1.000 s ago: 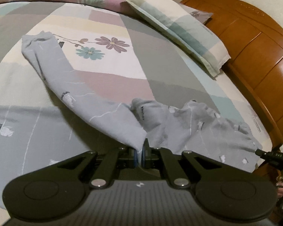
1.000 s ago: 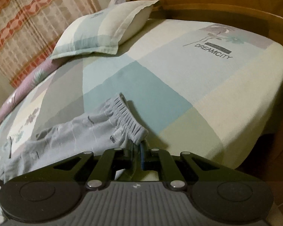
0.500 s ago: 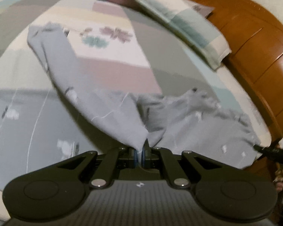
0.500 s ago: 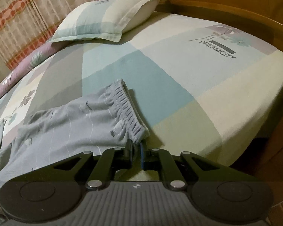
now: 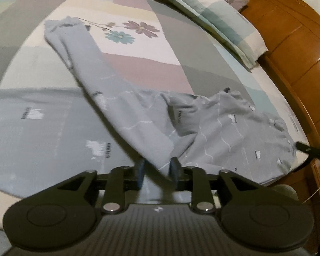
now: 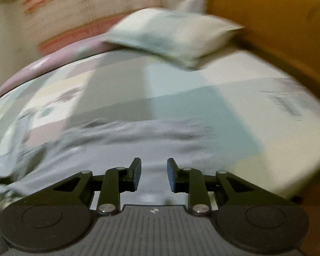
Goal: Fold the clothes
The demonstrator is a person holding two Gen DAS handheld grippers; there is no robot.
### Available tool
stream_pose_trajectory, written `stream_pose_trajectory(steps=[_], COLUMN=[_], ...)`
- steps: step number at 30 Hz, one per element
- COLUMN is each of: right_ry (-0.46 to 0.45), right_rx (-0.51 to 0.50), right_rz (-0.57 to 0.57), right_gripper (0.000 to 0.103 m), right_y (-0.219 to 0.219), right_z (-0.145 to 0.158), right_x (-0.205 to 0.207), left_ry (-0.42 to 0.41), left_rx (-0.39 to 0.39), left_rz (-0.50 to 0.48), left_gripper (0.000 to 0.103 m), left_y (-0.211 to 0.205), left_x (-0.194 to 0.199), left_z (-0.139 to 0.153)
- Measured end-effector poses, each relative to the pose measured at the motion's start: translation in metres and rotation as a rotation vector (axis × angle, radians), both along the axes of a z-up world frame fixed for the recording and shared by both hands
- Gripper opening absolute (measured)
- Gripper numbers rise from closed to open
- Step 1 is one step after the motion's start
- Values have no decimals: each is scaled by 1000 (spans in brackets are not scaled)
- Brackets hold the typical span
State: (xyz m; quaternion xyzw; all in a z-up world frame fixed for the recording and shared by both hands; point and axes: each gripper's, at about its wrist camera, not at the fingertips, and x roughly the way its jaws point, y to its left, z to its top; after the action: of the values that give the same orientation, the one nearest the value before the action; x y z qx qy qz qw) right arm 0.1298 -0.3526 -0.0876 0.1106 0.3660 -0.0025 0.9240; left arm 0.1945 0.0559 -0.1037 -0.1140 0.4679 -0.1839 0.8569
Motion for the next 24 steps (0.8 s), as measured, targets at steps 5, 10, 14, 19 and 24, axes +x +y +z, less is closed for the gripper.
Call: stream_pose_trajectory(steps=[5, 10, 14, 19, 24], right_ry=[20, 66, 110, 119, 92], right_rx=[-61, -162, -38, 7, -4], right_rz=[243, 456, 443, 373, 361], right_gripper=[30, 47, 46, 46, 46], right_y=[90, 147, 134, 116, 105], right_z=[-25, -41, -33, -32, -25], right_x=[33, 30, 24, 27, 31], left_ry=[-66, -143, -211, -228, -199], left_rx=[15, 24, 67, 172, 248], left_rz=[10, -51, -192, -417, -487], left_gripper=[30, 34, 41, 40, 2], left_y=[8, -7, -47, -93, -98], left_x=[-2, 14, 32, 63, 71], left_z=[20, 33, 34, 16, 1])
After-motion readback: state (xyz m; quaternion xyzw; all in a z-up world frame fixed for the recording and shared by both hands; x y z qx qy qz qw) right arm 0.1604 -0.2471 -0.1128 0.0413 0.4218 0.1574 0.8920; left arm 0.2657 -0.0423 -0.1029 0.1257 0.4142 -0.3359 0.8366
